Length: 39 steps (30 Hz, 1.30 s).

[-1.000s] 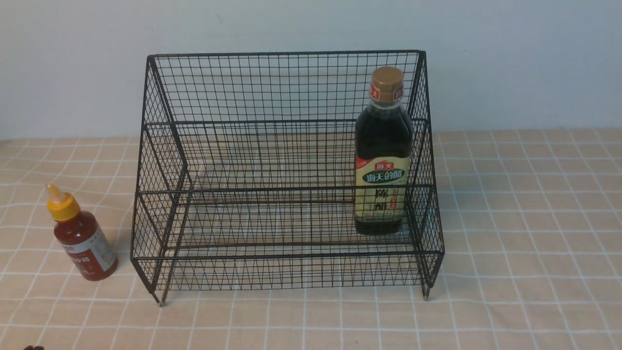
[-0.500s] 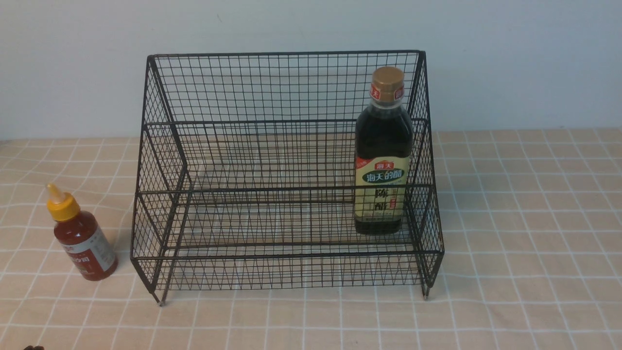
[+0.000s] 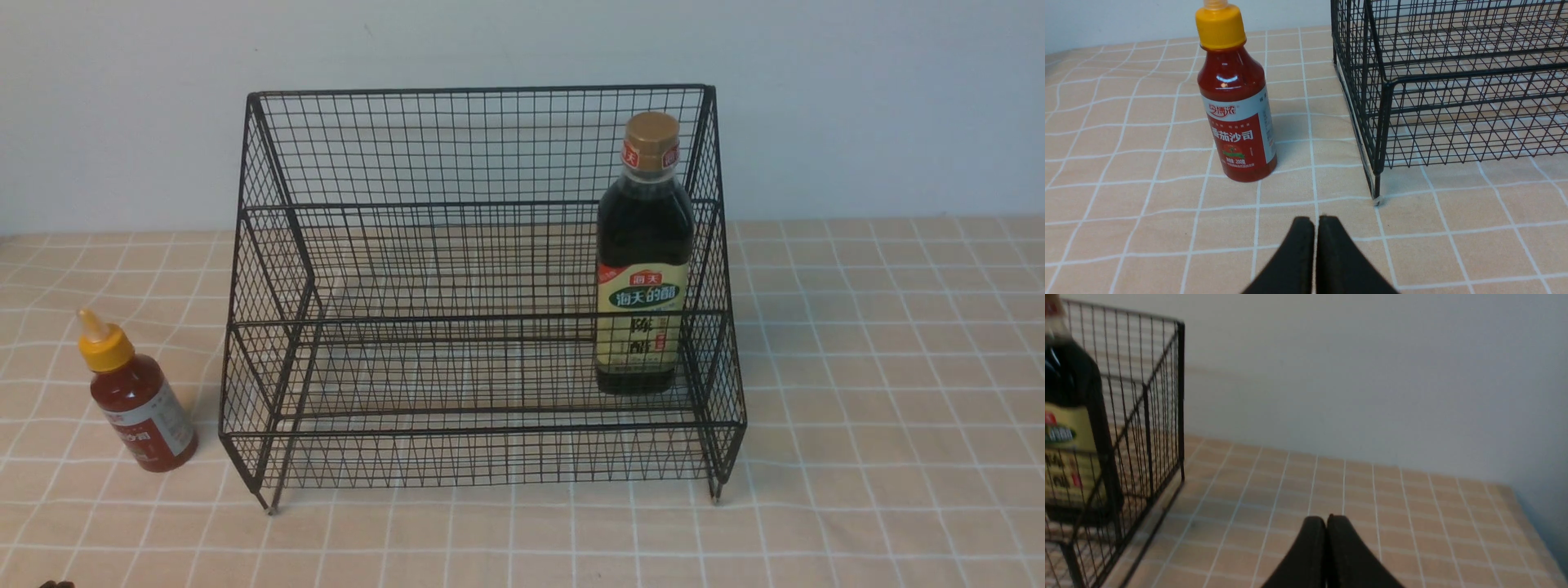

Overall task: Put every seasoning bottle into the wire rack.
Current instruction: Use the left arm to grab the condiment bottle closest to it

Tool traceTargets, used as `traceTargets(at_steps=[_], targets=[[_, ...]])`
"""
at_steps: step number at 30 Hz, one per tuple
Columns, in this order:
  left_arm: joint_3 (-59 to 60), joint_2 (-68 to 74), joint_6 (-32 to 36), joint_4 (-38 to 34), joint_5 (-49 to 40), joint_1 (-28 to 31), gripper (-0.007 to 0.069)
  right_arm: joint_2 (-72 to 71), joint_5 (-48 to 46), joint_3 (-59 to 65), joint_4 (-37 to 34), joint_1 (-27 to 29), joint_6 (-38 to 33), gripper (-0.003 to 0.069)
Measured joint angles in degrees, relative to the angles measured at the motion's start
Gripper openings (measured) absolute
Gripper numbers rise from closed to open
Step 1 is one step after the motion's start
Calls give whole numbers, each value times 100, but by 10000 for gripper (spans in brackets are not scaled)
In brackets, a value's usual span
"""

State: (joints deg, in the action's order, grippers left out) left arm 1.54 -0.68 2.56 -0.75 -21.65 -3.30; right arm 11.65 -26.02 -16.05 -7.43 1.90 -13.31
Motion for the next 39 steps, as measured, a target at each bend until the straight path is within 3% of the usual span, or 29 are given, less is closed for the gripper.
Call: traceTargets(at_steps=[7,39], targets=[[0,0,0,0,5,0,-7,-1136,78,1658,-80,158,121,-13],[0,0,0,6,5,-6,-7,-1232,355,1706,-219,158,241,-13]])
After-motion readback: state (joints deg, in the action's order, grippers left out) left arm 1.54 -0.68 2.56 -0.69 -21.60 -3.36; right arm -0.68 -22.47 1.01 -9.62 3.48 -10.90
